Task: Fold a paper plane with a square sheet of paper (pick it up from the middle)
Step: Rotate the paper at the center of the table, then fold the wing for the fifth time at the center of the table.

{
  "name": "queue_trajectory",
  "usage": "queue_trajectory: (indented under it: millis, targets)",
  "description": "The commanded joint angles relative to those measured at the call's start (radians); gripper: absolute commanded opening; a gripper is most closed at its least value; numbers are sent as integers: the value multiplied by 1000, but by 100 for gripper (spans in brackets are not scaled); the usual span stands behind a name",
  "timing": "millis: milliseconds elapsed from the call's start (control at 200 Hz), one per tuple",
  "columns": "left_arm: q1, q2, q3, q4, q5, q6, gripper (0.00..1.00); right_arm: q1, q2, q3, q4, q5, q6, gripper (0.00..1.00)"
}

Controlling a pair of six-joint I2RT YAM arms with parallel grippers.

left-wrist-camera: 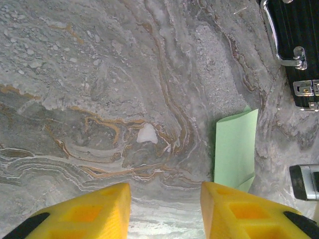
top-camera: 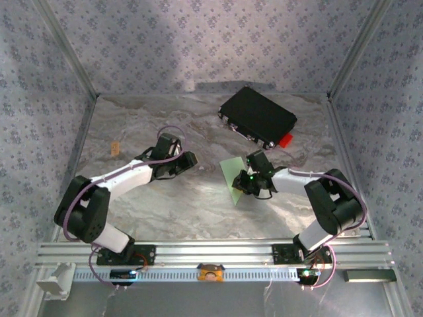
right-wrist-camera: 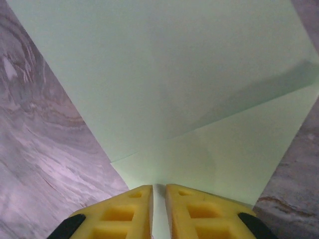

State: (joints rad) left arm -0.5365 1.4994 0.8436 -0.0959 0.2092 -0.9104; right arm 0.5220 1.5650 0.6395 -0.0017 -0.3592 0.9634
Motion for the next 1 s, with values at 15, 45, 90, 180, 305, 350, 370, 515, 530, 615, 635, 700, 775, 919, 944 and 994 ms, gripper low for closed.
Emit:
queue_trajectory:
  millis: [15,45,90,180,305,350,370,515,530,615,635,700,775,919,944,994]
  targets:
    - [-8,17,29,45,42,-5,40,11,31,-99,147,69,312,20]
    - [-8,20,29,50,48,-7,39,16,38,-108,180,68,352,20]
    - [-9,25,29,57,58,-10,39,27,46,-121,216,72,411,19]
    - [-15,43,37,76,86,-10,38,67,32,-147,299,112,516,18]
    - [-31,87,74,89,141,7,34,85,-47,-95,182,152,436,18]
    - [-39,105,92,92,161,14,33,80,-94,-93,151,172,398,19]
    - [-44,113,101,95,172,18,32,76,-120,-89,119,188,378,19]
    - [-85,211,195,104,264,50,24,13,-270,-74,-127,303,208,23]
    - [-92,223,210,100,271,54,24,2,-281,-77,-140,303,188,23]
    - [-117,296,290,76,299,72,20,-71,-331,-108,-177,262,98,22]
    - [-121,310,306,72,307,75,20,-86,-341,-118,-177,248,82,22]
    - [-134,369,364,62,329,80,19,-134,-359,-156,-135,176,27,22]
    - [-140,432,419,36,341,75,18,-178,-350,-186,-77,87,-2,22]
    - [-146,534,490,41,386,53,18,-190,-288,-170,-13,-26,-46,22]
    - [-146,550,502,37,392,50,17,-187,-275,-163,-8,-35,-53,22]
    - [-148,575,518,38,402,50,17,-184,-255,-152,-8,-42,-62,22]
